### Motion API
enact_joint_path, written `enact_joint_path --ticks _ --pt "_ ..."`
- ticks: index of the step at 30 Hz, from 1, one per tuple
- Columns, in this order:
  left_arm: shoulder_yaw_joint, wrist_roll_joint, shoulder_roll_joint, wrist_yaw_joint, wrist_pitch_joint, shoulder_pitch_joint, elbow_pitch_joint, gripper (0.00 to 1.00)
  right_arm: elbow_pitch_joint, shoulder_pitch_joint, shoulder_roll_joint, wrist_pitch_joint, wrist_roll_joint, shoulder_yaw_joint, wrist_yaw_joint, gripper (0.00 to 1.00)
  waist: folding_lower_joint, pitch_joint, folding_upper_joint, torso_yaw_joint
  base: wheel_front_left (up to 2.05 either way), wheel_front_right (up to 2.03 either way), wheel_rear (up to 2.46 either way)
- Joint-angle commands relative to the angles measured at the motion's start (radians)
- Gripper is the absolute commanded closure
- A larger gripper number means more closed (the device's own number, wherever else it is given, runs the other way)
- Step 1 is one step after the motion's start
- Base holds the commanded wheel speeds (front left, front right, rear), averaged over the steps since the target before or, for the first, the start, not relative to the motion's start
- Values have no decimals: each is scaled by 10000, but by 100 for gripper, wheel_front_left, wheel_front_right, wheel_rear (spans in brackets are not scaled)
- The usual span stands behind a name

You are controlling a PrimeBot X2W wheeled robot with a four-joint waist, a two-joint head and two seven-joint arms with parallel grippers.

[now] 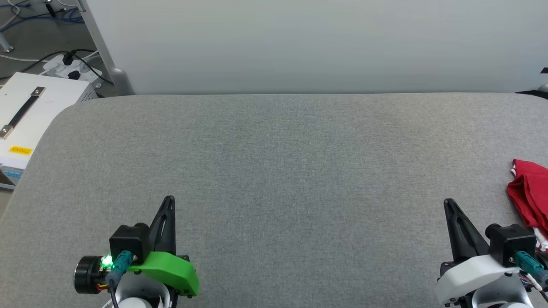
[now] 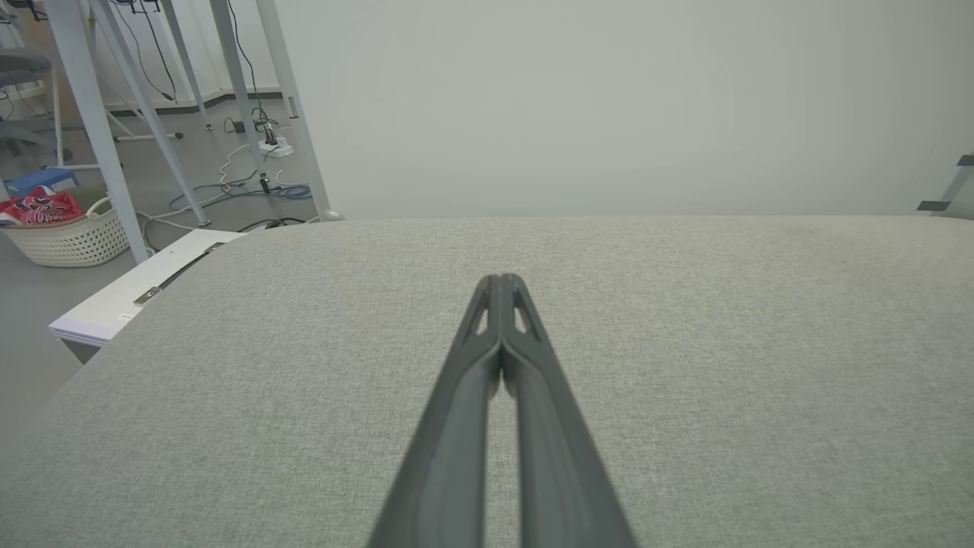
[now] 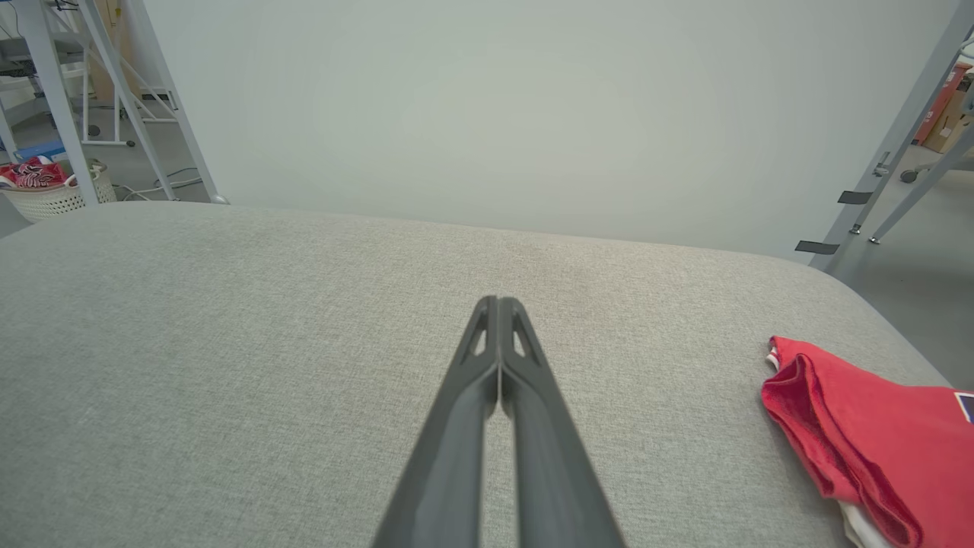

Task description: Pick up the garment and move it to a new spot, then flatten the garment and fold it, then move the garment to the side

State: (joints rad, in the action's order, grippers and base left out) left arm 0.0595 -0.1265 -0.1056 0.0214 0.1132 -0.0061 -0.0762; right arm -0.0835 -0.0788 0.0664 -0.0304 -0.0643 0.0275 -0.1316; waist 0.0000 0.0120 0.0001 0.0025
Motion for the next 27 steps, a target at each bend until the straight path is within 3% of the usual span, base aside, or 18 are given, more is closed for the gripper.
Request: enact_joint_path --ticks 1,27 --pt "-56 153 58 -59 -60 35 92 100 65 226 -43 30 107 -27 5 100 0 -3 -1 0 0 0 0" --pt "-347 752 325 -142 -638 49 453 100 480 529 -107 178 396 -161 8 100 0 -66 -1 -14 0 0 0"
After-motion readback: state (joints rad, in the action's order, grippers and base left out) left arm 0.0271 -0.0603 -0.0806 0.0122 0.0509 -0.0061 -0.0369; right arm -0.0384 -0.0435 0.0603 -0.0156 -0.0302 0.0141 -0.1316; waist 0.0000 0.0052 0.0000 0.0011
